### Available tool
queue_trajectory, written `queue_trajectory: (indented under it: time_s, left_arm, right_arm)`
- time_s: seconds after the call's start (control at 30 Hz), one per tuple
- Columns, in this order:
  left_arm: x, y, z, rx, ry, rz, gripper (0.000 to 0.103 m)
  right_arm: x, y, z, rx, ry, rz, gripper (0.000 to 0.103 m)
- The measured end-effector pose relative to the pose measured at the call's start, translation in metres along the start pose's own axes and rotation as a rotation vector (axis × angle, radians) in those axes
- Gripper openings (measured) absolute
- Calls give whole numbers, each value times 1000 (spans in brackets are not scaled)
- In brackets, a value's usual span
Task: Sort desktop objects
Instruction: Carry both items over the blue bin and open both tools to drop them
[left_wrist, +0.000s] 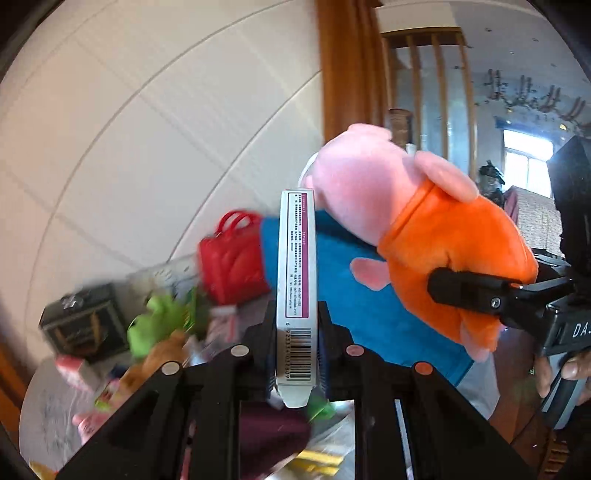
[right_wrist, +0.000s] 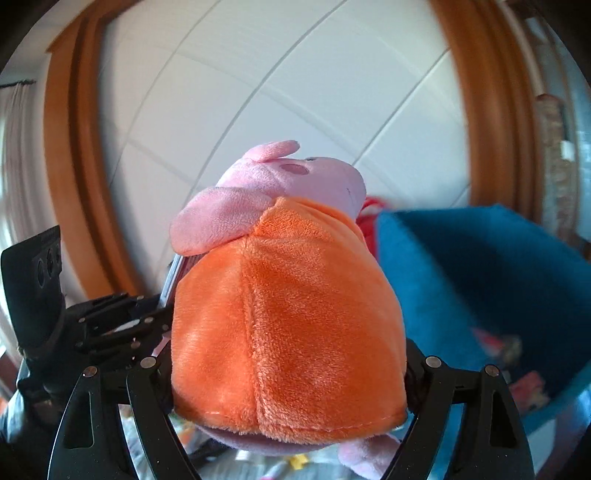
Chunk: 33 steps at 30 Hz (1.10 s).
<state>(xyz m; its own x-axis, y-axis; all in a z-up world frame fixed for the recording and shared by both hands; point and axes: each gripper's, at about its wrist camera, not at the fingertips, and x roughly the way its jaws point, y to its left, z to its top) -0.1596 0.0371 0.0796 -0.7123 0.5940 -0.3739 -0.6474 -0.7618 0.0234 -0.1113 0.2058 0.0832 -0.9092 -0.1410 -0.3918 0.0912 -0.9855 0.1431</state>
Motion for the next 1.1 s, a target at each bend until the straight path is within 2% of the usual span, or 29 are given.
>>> queue_trajectory:
  time_s: [0.23,0.37,0.47,0.57,0.7,0.73,0.8,0.83,0.87,0.97,1.1]
  left_arm:
    - [68,-105,62,59,9,-24,18]
    - [115,-170,87,86,44,-12,18]
    - [149,-214,97,93,63,-3,18]
    - [172,-241,104,105,109,14,18]
    - [198,-269,113,114,172,83,19]
    - [203,-270,114,113,182,99,24]
    - [213,-271,118,106,195,149,41]
    - [217,-270,118,102,193,155,57]
    - [218,-270,118,92,186,157,68]
    - [220,-271,119,84,162,183,79]
    - [225,-265,123,66,158,212,79]
  right_arm:
    - [-44,-108,33,27,-69,-133,88]
    - [-50,-188,44,68,-46,-166,88]
    - [-58,-232,43,80,-29,-183,88]
    - [-47,-277,39,111,32,-184,89]
    - [-37,-314,35,154,80,-179,94]
    - [-35,-319,33,160,88,-181,96]
    - [-26,-333,32,177,108,-183,99]
    - [-23,-336,31,183,116,-185,100]
    - [-18,-343,30,191,128,-189,101]
    - [-14,-358,33,211,106,-179,101]
    - [-11,-363,39,213,78,-160,101]
